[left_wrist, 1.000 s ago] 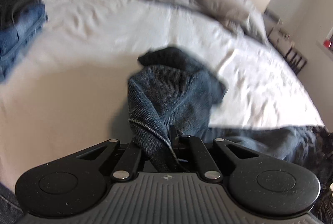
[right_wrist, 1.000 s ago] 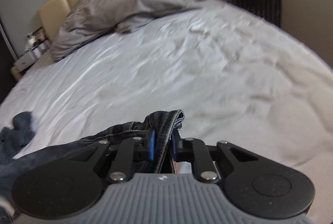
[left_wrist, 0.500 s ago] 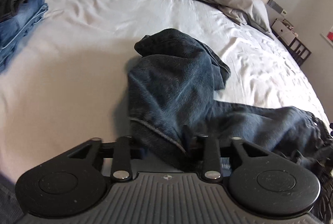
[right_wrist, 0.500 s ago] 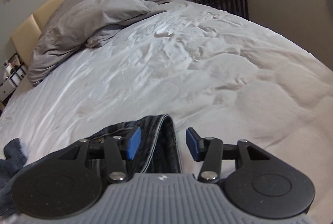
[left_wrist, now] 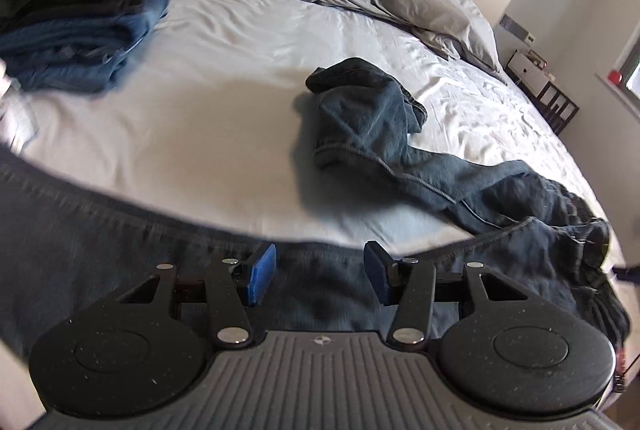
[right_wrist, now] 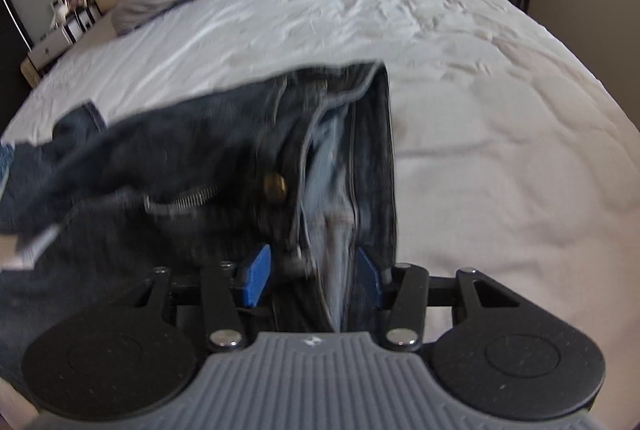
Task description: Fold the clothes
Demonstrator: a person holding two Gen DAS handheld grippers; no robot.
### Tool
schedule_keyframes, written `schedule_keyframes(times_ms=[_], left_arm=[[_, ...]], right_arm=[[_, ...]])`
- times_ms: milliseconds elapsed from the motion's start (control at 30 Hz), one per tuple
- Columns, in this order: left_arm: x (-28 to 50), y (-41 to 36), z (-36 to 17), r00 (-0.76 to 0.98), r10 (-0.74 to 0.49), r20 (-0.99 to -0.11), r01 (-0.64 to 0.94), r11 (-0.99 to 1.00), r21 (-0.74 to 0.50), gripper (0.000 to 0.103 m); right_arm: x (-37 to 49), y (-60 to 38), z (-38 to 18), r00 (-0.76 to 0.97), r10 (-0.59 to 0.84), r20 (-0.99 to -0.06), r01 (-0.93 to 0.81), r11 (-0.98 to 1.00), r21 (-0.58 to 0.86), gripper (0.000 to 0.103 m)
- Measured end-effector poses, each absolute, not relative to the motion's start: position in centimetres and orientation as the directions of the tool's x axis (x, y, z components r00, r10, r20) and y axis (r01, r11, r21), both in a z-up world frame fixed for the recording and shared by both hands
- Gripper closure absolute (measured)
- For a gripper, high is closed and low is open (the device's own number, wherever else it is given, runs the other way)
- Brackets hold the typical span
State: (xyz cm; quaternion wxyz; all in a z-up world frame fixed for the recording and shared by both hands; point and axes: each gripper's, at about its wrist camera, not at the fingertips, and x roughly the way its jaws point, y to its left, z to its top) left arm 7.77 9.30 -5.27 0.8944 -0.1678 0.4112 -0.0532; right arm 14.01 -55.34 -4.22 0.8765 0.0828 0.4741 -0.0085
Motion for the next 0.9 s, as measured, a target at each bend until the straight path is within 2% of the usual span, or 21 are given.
schedule_keyframes(times_ms=[100,133,167,200,267,433,667,900], left_arm=[[5.5,9.4,-5.7,0.647,-0.237,-0.725,-0.052,0.935,-0.351,0.056],[4.9,9.5,-6.0,0.643,-0.231,-0.730,-0.052,0.938,-0.343,0.056],[4.2,9.5,-6.3,0.637,-0.222,-0.738,-0.059,0.941,-0.334,0.056],[3.7,9.7,-6.6,0.629,-0.214,-0.747,-0.070,0.942,-0.329,0.056],[2.8,10.2,-7.3,0.614,-0.205,-0.762,-0.094,0.940,-0.328,0.056],[1.7,11.4,-7.4,0.611,-0.203,-0.766,-0.153,0.918,-0.365,0.056],[1.6,11.6,-6.5,0.650,-0.233,-0.724,-0.135,0.902,-0.411,0.056],[2.0,11.4,-7.0,0.634,-0.248,-0.732,-0.132,0.899,-0.418,0.056]], right_arm=[[13.0,-55.6,-5.8,0.517,0.055,-0.854,0.096,0.988,0.122,0.053],[12.6,-55.8,-6.2,0.508,0.059,-0.859,0.098,0.987,0.126,0.059],[12.4,-55.9,-6.2,0.506,0.072,-0.860,0.098,0.985,0.141,0.075],[12.3,-55.8,-6.0,0.504,0.077,-0.860,0.095,0.985,0.144,0.076],[11.7,-55.4,-5.6,0.496,0.064,-0.866,0.096,0.987,0.129,0.096],[10.1,-54.3,-4.5,0.468,0.004,-0.884,0.109,0.992,0.062,0.098],[7.8,-52.8,-2.9,0.428,-0.083,-0.900,0.123,0.992,-0.033,0.098],[6.8,-53.3,-3.5,0.360,-0.069,-0.930,0.153,0.988,-0.014,0.098]])
